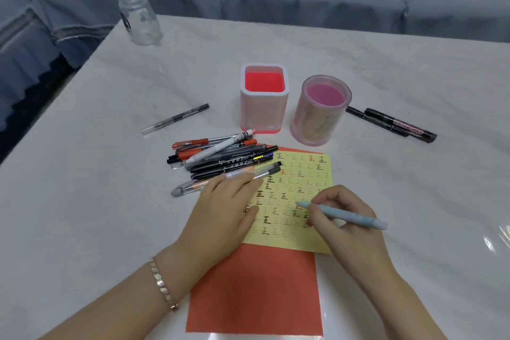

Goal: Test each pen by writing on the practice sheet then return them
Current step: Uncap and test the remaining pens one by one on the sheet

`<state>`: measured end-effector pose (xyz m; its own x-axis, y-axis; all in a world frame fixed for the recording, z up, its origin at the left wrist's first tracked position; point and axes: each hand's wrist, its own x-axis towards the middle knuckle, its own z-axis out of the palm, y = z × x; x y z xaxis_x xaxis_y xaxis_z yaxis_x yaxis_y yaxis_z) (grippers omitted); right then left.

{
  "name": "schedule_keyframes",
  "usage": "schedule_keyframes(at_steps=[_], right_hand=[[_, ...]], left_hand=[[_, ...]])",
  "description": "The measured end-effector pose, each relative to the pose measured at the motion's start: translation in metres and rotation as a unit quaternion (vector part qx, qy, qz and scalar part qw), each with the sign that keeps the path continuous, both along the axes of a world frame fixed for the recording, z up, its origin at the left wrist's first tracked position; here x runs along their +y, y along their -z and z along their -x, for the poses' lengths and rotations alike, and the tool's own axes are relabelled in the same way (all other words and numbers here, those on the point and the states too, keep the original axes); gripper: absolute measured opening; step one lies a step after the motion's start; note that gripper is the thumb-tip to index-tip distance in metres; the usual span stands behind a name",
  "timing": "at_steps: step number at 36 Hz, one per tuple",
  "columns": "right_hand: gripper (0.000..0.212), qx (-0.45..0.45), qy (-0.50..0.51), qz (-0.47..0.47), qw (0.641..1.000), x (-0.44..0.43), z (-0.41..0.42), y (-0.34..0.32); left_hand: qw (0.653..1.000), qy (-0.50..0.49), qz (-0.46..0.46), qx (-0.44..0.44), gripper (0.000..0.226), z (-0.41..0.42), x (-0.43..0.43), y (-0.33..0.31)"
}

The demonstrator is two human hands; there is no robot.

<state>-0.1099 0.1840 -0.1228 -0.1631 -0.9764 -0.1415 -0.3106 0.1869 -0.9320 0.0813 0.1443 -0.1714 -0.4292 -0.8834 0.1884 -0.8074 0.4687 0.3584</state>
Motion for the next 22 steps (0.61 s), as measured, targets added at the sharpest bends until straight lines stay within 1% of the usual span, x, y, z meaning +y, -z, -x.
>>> schedule_keyframes(at_steps=[2,5,7,9,11,12,13,15,16,18,20,22], right_hand=[[0.011,0.003,-0.003,0.009,1.000,-0.002,-0.004,-0.002],[0.010,-0.002,-0.006,0.019,1.000,-0.005,-0.009,-0.004],[0.012,-0.006,-0.010,0.029,1.000,-0.006,-0.012,-0.005],[0.016,-0.026,-0.011,0.029,0.999,-0.007,-0.015,-0.007],[0.010,-0.063,-0.015,0.024,0.998,-0.008,-0.018,-0.010],[0.014,-0.085,-0.021,0.022,0.996,-0.008,-0.020,-0.012],[0.025,-0.110,-0.028,0.018,0.993,-0.008,-0.021,-0.012],[0.043,-0.162,-0.032,0.002,0.986,-0.008,-0.022,-0.012],[0.047,-0.181,-0.031,-0.004,0.983,-0.009,-0.024,-0.013],[0.046,-0.203,-0.027,-0.007,0.979,-0.011,-0.026,-0.016],[0.040,-0.213,-0.022,-0.002,0.977,-0.012,-0.027,-0.020],[0.047,-0.217,-0.023,0.009,0.976,-0.012,-0.027,-0.023]], left_hand=[[1.000,-0.022,0.012,0.005,0.039,-0.010,0.000,-0.001],[0.998,-0.037,0.034,-0.029,0.030,-0.021,0.000,0.002],[0.997,-0.045,0.044,-0.048,0.028,-0.025,0.001,0.003],[0.997,-0.054,0.035,-0.034,0.028,-0.027,0.001,0.004],[0.997,-0.072,-0.003,0.026,0.028,-0.024,0.004,-0.003],[0.992,-0.090,-0.038,0.080,0.026,-0.022,0.006,-0.010],[0.980,-0.112,-0.082,0.141,0.020,-0.020,0.009,-0.017],[0.942,-0.136,-0.162,0.259,0.003,-0.015,0.013,-0.028],[0.929,-0.140,-0.172,0.295,0.007,-0.013,0.014,-0.033],[0.913,-0.137,-0.176,0.342,0.013,-0.010,0.016,-0.042],[0.905,-0.129,-0.173,0.366,0.013,-0.009,0.017,-0.050],[0.902,-0.123,-0.167,0.377,0.013,-0.008,0.017,-0.056]])
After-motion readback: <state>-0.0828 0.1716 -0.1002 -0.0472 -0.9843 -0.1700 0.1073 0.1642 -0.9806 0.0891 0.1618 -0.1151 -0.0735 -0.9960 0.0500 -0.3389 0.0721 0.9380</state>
